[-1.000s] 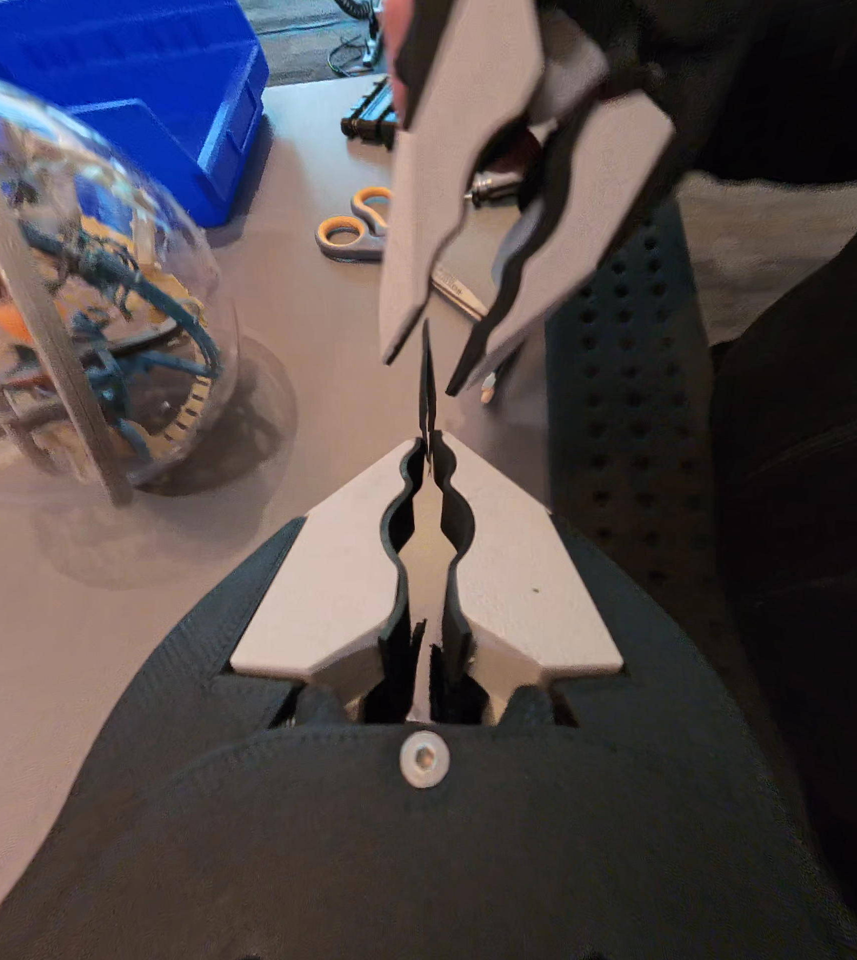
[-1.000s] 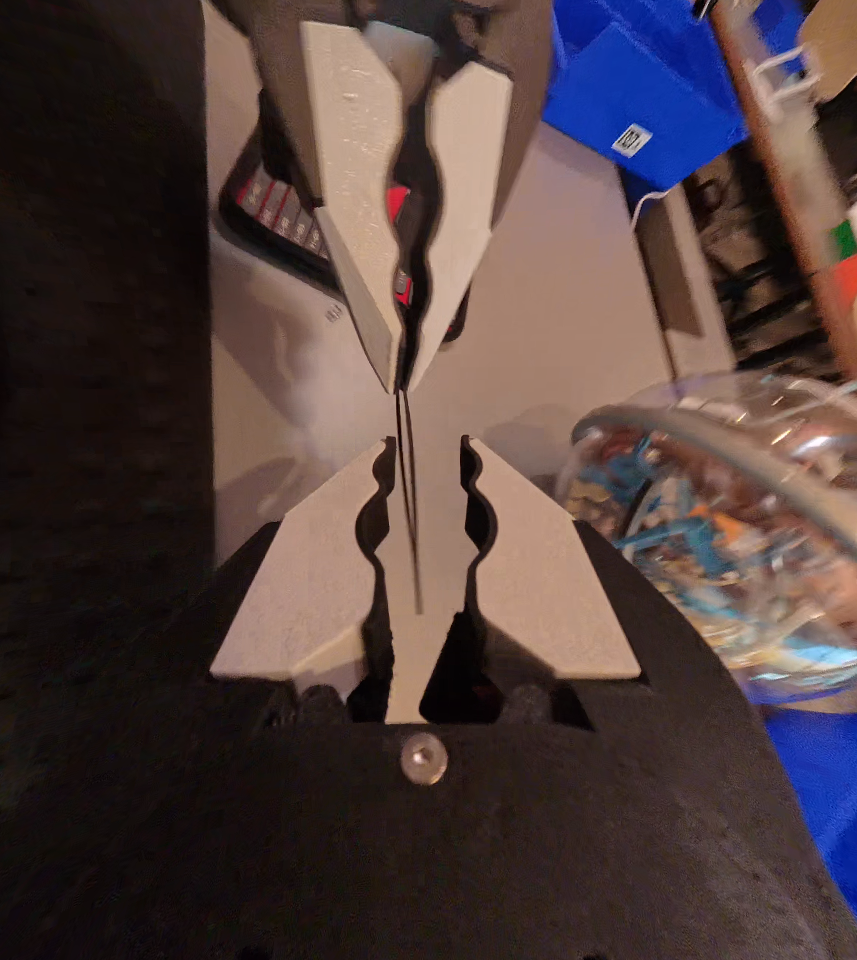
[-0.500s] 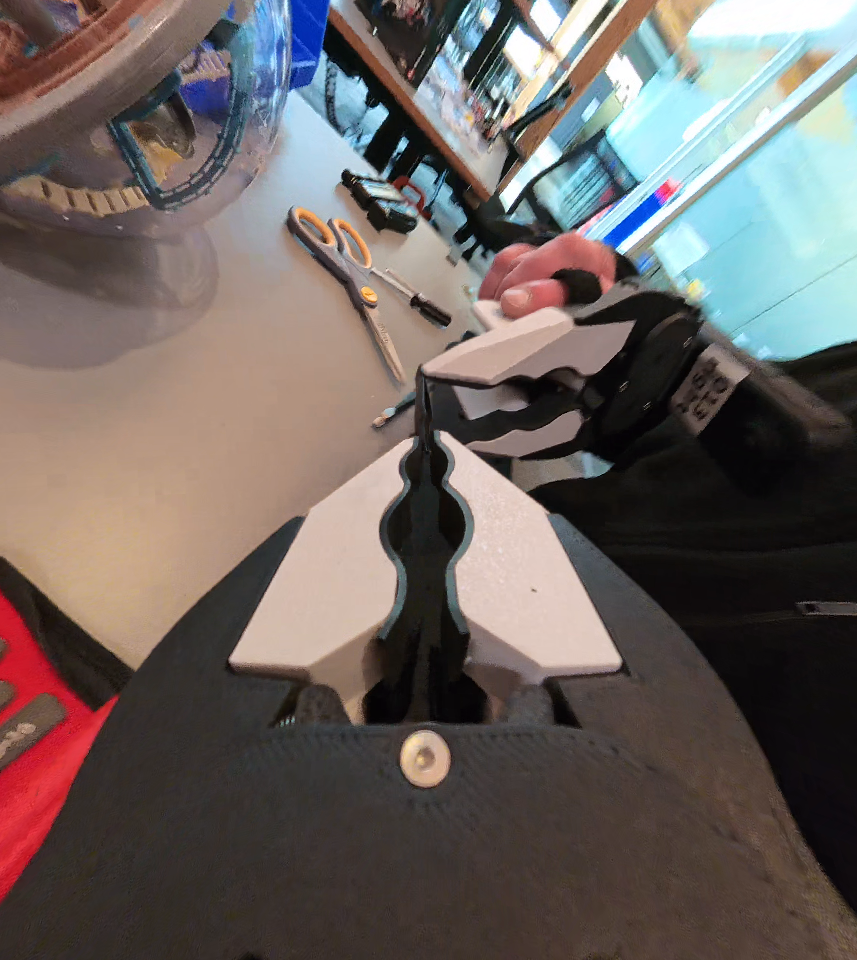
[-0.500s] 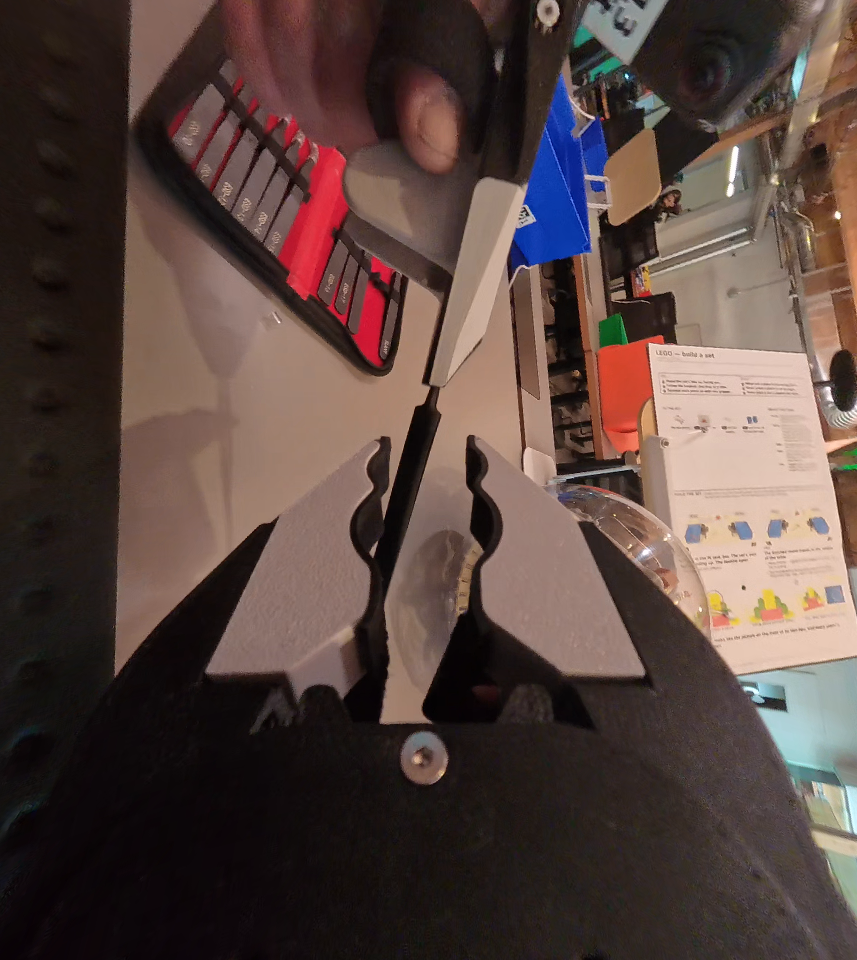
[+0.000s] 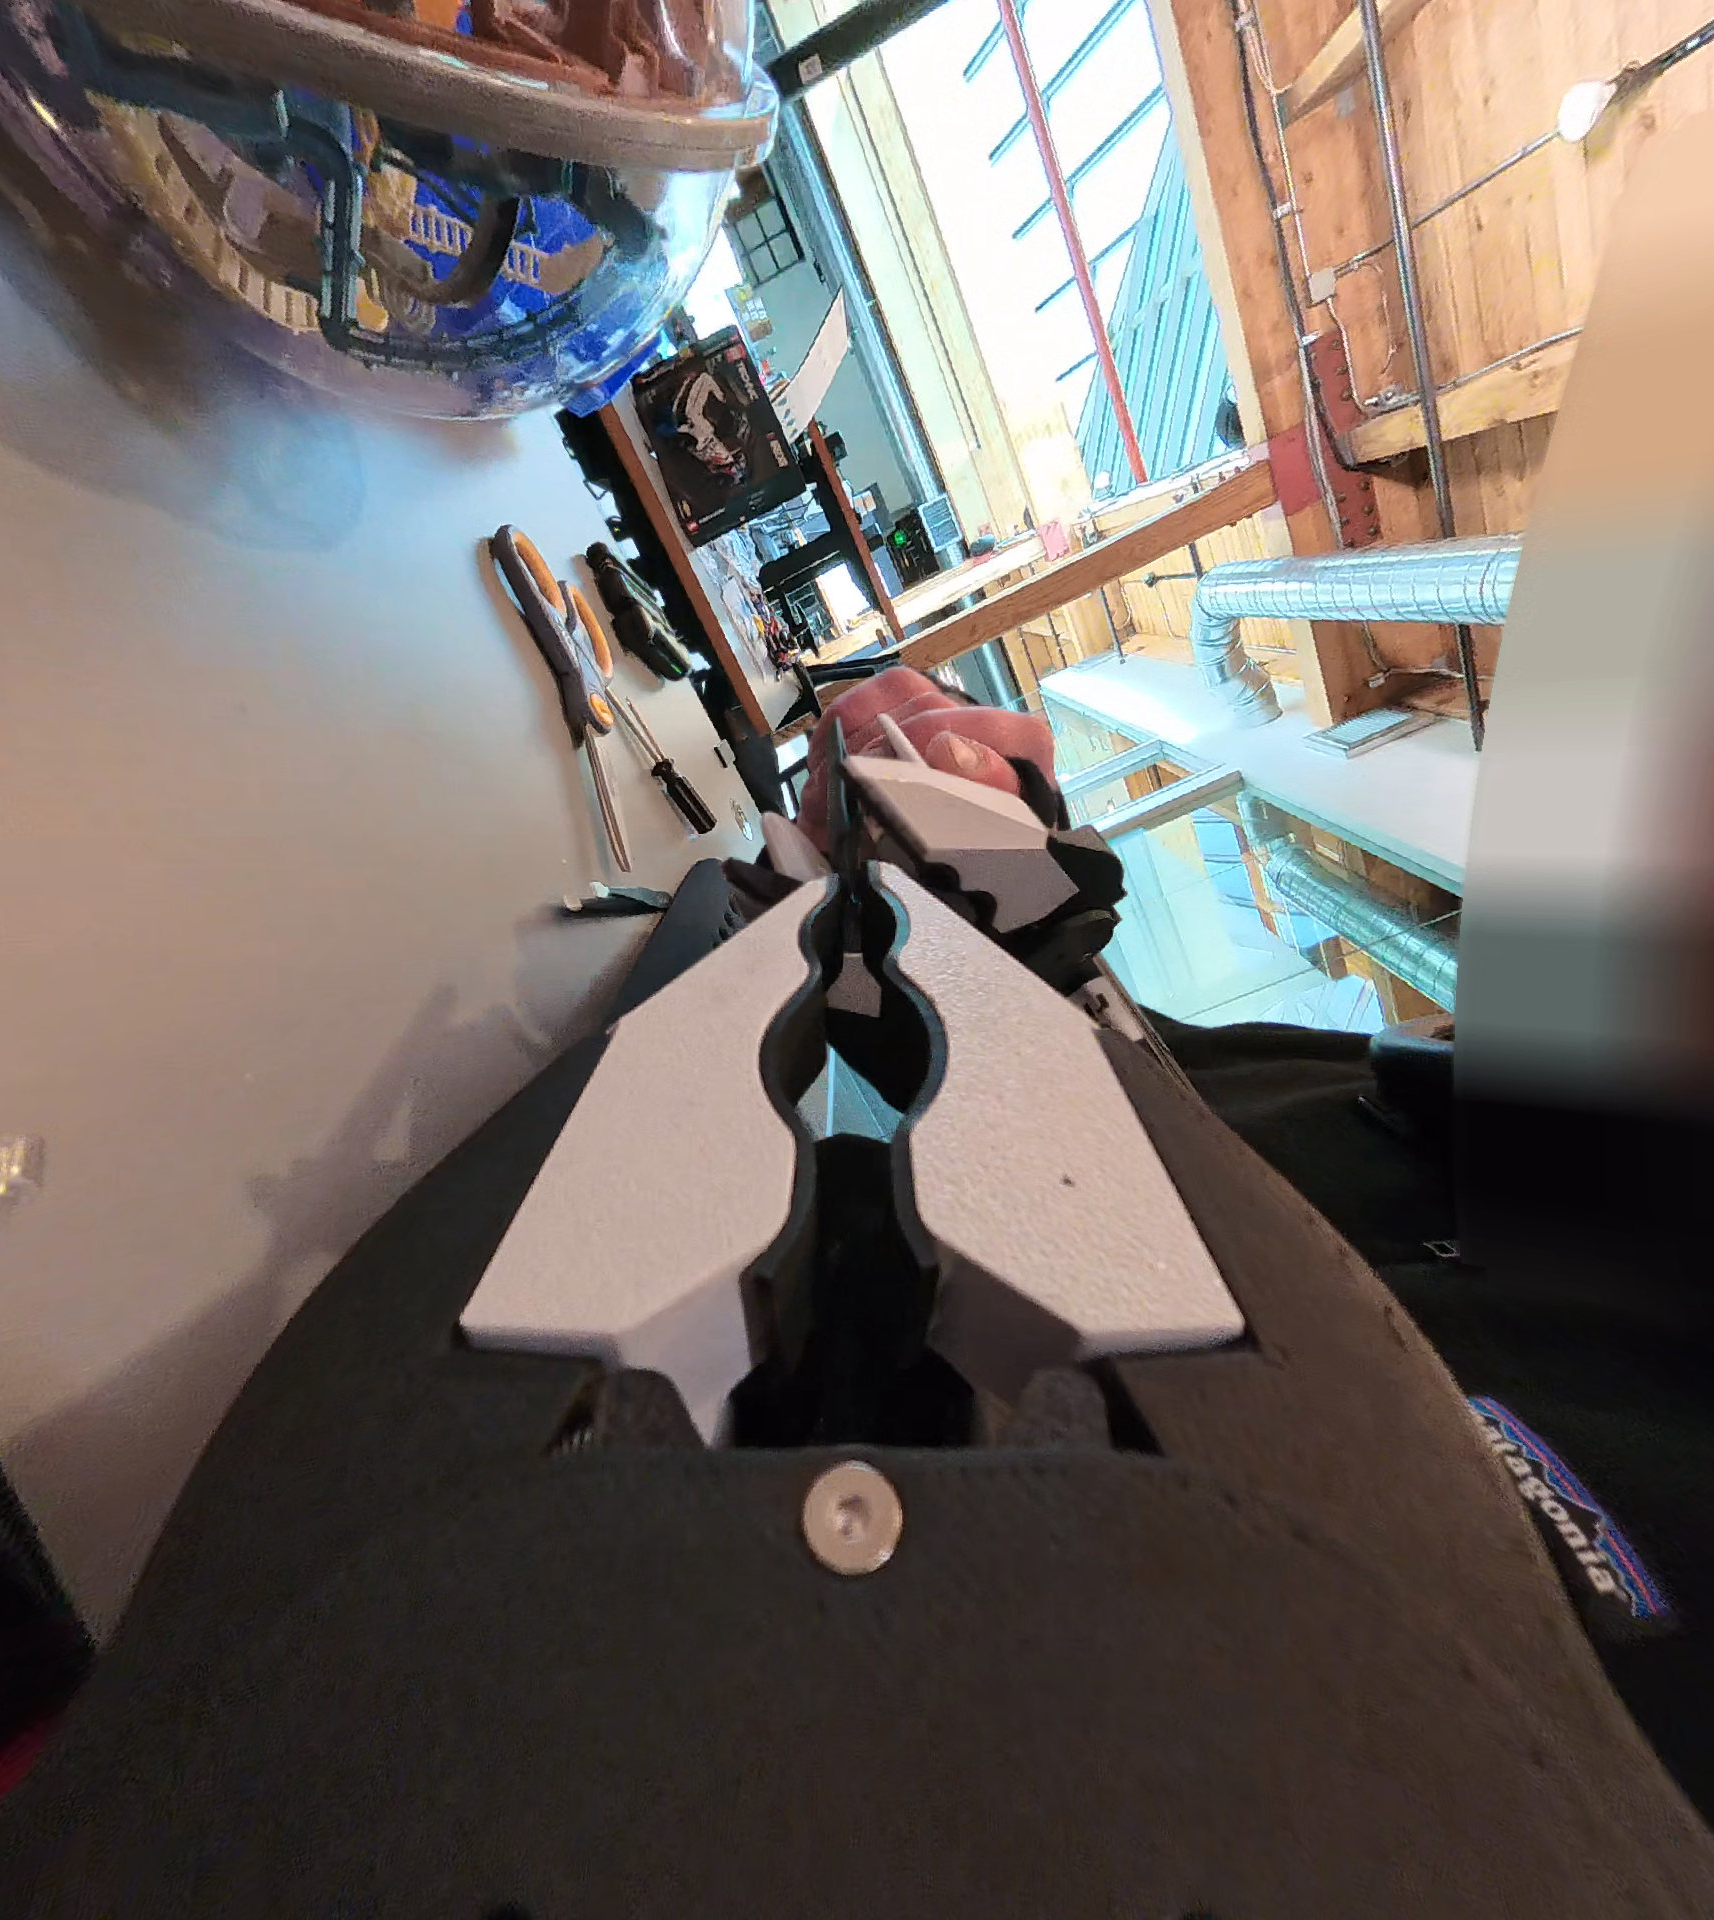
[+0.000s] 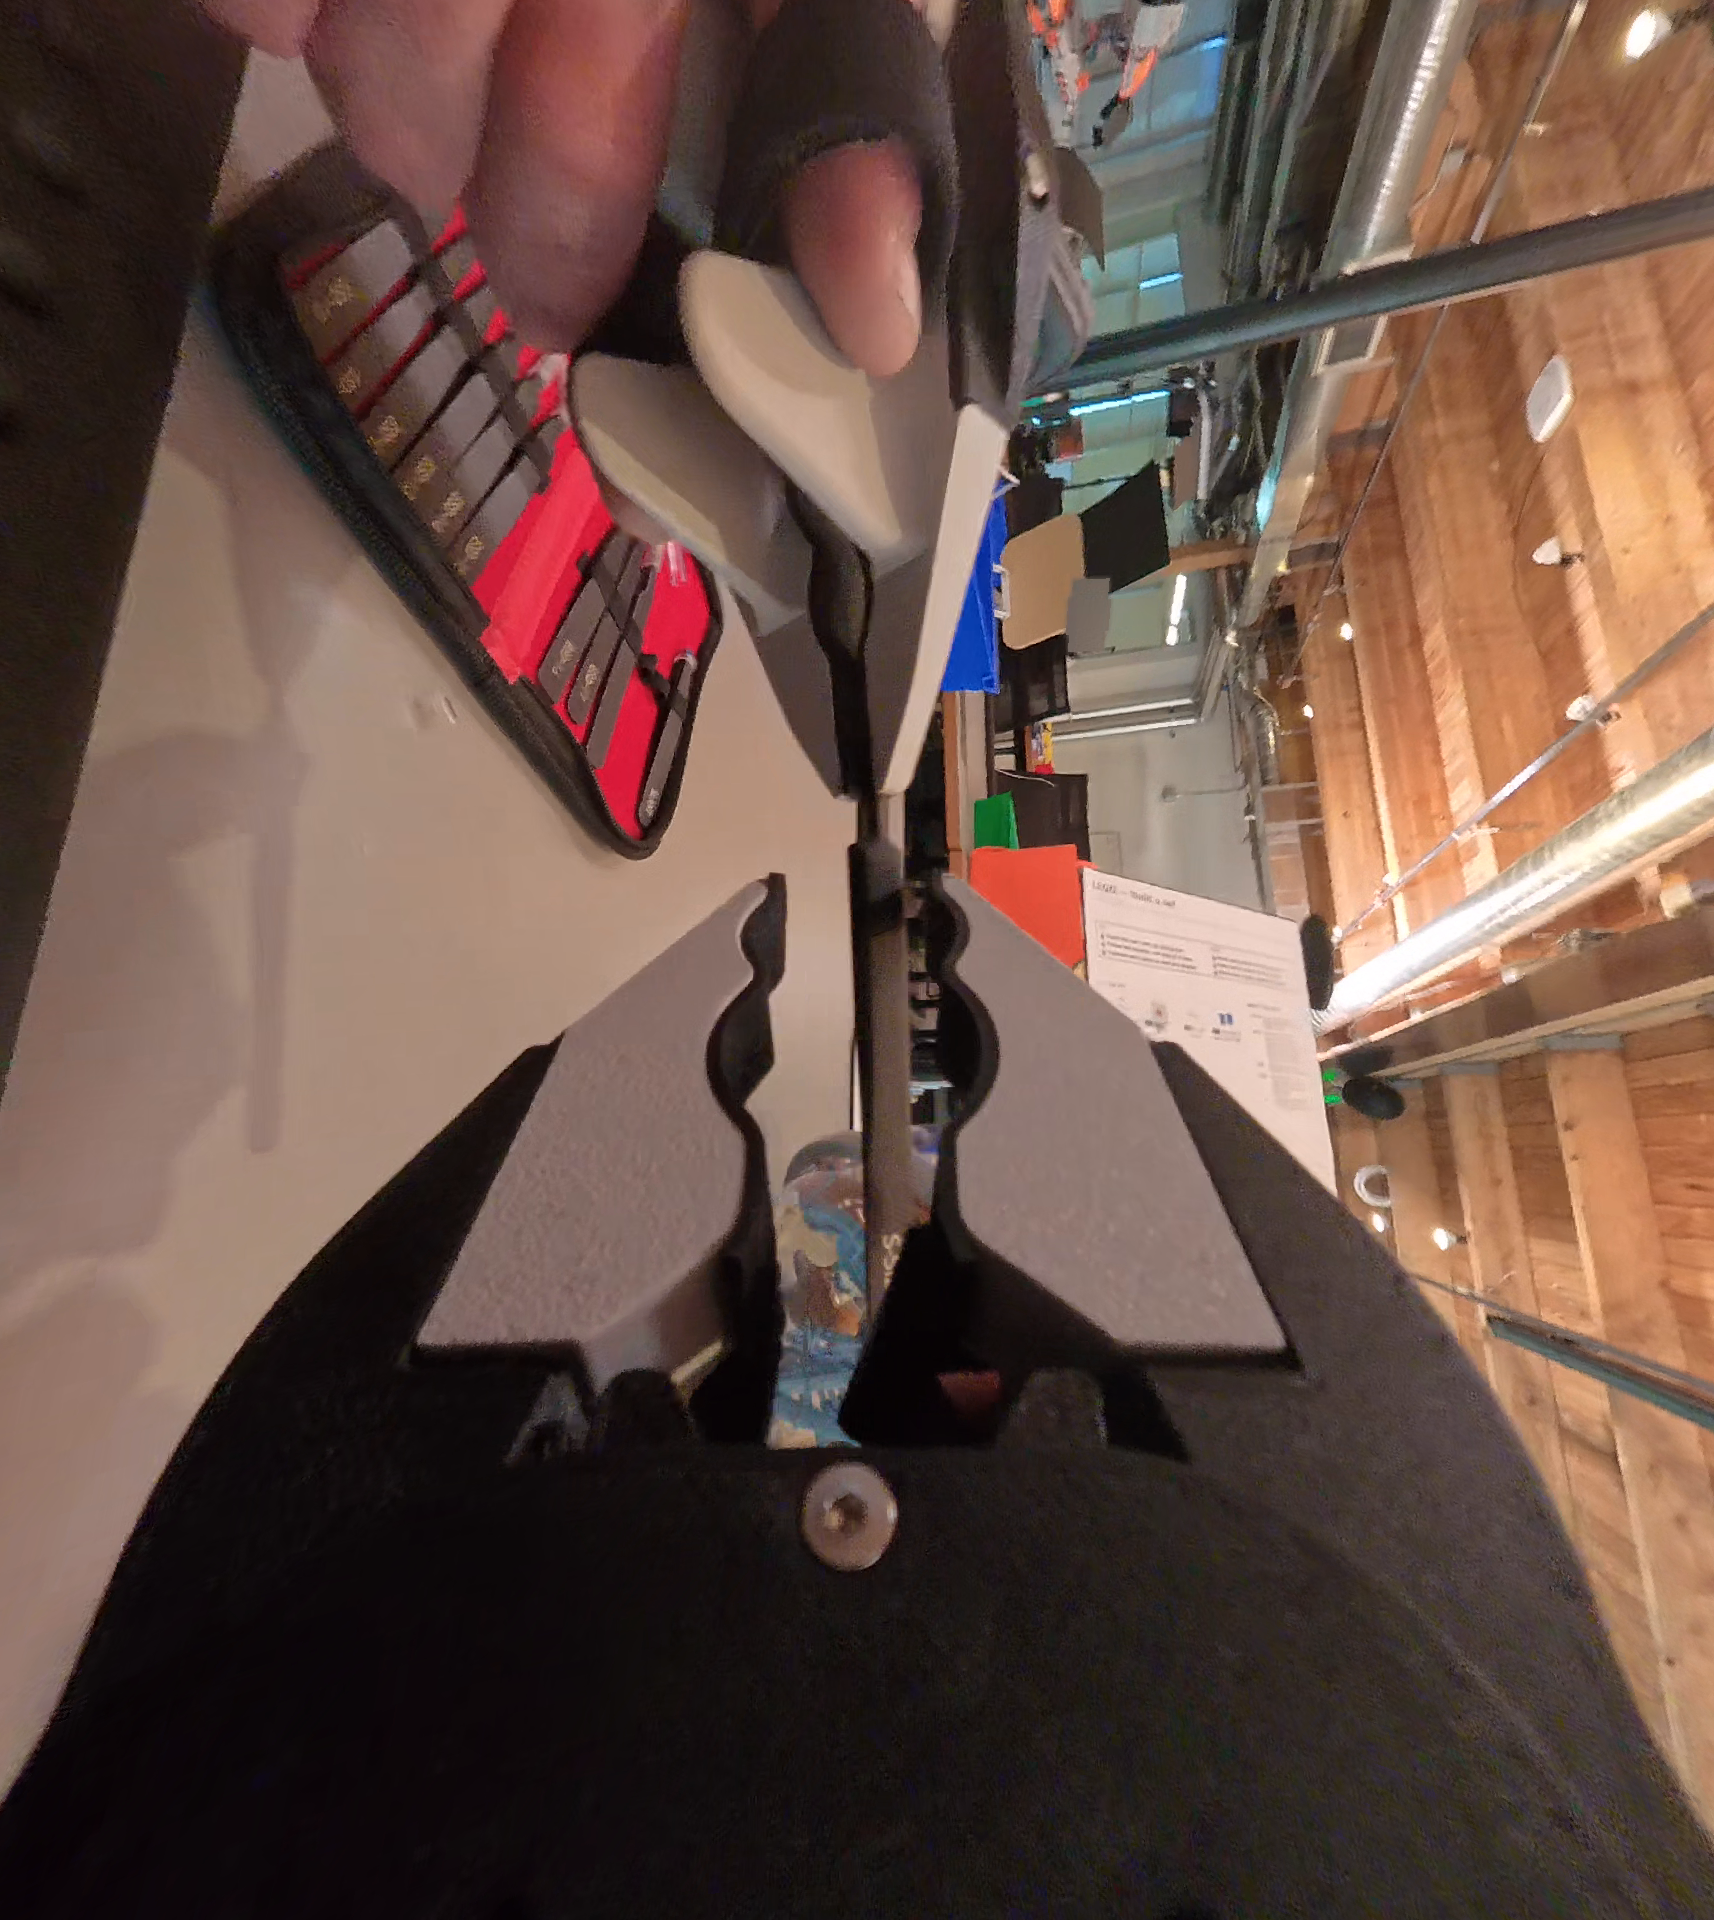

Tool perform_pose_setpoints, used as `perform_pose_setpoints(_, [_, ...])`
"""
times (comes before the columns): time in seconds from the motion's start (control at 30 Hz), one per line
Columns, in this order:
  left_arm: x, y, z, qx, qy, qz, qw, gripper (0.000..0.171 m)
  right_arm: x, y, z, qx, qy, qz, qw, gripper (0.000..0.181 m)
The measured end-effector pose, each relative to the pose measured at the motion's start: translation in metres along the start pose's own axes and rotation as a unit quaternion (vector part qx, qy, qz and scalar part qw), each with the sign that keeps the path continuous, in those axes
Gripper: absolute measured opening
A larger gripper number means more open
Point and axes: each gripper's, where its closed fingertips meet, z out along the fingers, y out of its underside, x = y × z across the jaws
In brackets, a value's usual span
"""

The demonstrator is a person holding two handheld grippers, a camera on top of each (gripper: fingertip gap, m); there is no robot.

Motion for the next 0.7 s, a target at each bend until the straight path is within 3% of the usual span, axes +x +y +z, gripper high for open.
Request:
perform_pose_setpoints(0.07, [-0.001,0.002,-0.004,0.007,0.002,-0.009,1.0,0.0,-0.004,0.0,0.002,-0.001,-0.008,-0.008,1.0,0.024])
perform_pose_setpoints(0.13, [-0.003,0.007,-0.005,0.006,-0.003,-0.015,1.0,0.0,-0.003,-0.001,0.003,-0.002,-0.005,-0.015,1.0,0.009])
perform_pose_setpoints(0.23, [-0.001,0.007,-0.006,0.021,0.014,-0.032,0.999,0.0,-0.001,-0.002,0.003,0.003,-0.012,-0.017,1.0,0.005])
perform_pose_setpoints(0.37, [-0.003,0.003,-0.011,0.038,-0.004,-0.003,0.999,0.004,-0.006,-0.002,0.006,0.002,-0.069,0.052,0.996,0.005])
perform_pose_setpoints(0.47, [-0.007,-0.005,-0.022,0.057,-0.057,0.078,0.994,0.029,-0.012,0.004,0.009,0.004,-0.138,0.153,0.979,0.005])
perform_pose_setpoints(0.53, [-0.003,-0.004,-0.025,0.045,-0.093,0.169,0.98,0.032,-0.018,0.006,0.01,0.011,-0.189,0.219,0.957,0.005])
perform_pose_setpoints(0.6, [-0.008,-0.003,-0.027,0.009,-0.177,0.32,0.931,0.037,-0.028,0.005,0.009,0.016,-0.253,0.276,0.927,0.005])
perform_pose_setpoints(0.63, [-0.007,-0.002,-0.026,-0.012,-0.208,0.394,0.895,0.039,-0.029,0.004,0.008,0.02,-0.273,0.303,0.913,0.005])
perform_pose_setpoints(0.7, [-0.007,-0.002,-0.025,-0.053,-0.262,0.531,0.804,0.043,-0.036,0.002,0.006,0.023,-0.334,0.358,0.872,0.005])
